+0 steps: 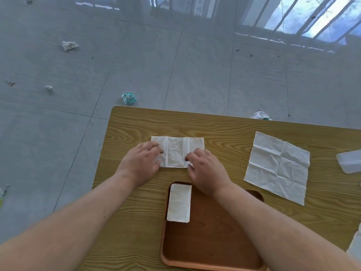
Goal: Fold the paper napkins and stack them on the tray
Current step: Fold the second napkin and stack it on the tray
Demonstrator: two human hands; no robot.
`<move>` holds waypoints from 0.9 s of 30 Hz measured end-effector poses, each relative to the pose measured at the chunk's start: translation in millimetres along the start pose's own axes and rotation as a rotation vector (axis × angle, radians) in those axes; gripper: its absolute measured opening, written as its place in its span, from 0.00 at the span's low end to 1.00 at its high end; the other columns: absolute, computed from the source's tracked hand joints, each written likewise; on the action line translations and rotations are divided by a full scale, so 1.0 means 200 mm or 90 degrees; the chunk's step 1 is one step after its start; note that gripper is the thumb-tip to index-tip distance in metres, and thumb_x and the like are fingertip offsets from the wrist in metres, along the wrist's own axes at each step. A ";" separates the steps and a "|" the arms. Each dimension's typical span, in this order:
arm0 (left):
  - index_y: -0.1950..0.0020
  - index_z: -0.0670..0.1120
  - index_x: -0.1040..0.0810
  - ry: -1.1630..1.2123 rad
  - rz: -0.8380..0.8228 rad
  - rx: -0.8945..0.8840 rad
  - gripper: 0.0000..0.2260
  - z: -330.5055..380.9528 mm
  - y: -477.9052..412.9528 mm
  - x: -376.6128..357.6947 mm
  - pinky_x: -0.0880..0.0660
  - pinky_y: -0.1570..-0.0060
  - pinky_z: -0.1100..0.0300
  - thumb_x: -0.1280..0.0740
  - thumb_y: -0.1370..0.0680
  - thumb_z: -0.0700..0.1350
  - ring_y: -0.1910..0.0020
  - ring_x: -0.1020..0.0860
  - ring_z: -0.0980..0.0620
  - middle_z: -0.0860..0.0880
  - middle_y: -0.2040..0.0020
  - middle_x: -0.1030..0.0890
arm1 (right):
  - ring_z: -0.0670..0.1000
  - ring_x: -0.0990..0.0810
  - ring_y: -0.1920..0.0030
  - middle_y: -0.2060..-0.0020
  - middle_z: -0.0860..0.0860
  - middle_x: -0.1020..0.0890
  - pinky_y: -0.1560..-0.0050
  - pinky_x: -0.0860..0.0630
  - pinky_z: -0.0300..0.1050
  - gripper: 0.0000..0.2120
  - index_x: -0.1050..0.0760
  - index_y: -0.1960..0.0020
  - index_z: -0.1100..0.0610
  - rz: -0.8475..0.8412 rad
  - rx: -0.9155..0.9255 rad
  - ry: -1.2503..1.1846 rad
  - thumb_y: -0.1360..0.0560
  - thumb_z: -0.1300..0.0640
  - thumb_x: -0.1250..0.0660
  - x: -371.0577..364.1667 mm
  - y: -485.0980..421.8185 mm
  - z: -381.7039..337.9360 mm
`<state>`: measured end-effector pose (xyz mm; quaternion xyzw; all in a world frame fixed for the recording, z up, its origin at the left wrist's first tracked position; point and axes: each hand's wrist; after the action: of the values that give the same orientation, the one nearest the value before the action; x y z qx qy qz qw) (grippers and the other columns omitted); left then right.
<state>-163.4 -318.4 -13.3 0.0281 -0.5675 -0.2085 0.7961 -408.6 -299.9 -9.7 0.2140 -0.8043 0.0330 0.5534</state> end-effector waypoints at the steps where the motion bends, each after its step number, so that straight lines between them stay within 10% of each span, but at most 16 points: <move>1: 0.26 0.53 0.28 -0.012 -0.014 0.004 0.20 -0.01 0.01 -0.01 0.35 0.27 0.51 0.37 0.19 0.54 0.25 0.35 0.51 0.53 0.24 0.31 | 0.52 0.24 0.48 0.48 0.50 0.21 0.44 0.23 0.49 0.12 0.23 0.39 0.52 -0.007 0.026 0.015 0.20 0.54 0.38 -0.02 0.01 -0.01; 13: 0.23 0.55 0.34 -0.141 -0.036 0.042 0.26 -0.01 0.14 -0.04 0.37 0.26 0.47 0.41 0.20 0.62 0.24 0.37 0.48 0.50 0.21 0.36 | 0.55 0.25 0.41 0.41 0.50 0.22 0.40 0.24 0.52 0.18 0.26 0.31 0.51 -0.036 0.034 0.088 0.20 0.53 0.40 -0.05 0.02 -0.05; 21: 0.29 0.56 0.29 -0.147 -0.028 0.008 0.21 0.01 0.25 -0.05 0.29 0.37 0.51 0.40 0.20 0.61 0.37 0.25 0.51 0.54 0.35 0.24 | 0.55 0.41 0.20 0.22 0.51 0.33 0.21 0.45 0.55 0.27 0.38 0.20 0.51 -0.054 -0.065 0.040 0.19 0.53 0.42 -0.05 -0.03 -0.11; 27: 0.26 0.56 0.31 -0.129 -0.012 0.004 0.23 -0.03 0.29 -0.05 0.33 0.31 0.51 0.36 0.20 0.58 0.29 0.31 0.52 0.54 0.27 0.29 | 0.54 0.30 0.31 0.32 0.50 0.26 0.32 0.29 0.53 0.24 0.31 0.25 0.51 -0.037 -0.002 0.054 0.21 0.50 0.39 -0.09 0.06 -0.23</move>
<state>-143.5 -262.6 -8.1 0.0144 -0.6452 -0.2157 0.7328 -367.0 -270.5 -6.4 0.2348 -0.7737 0.0244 0.5879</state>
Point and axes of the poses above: each hand's wrist, its own y-axis away from the middle knuckle, its own x-axis out of the back of the hand, z = x × y
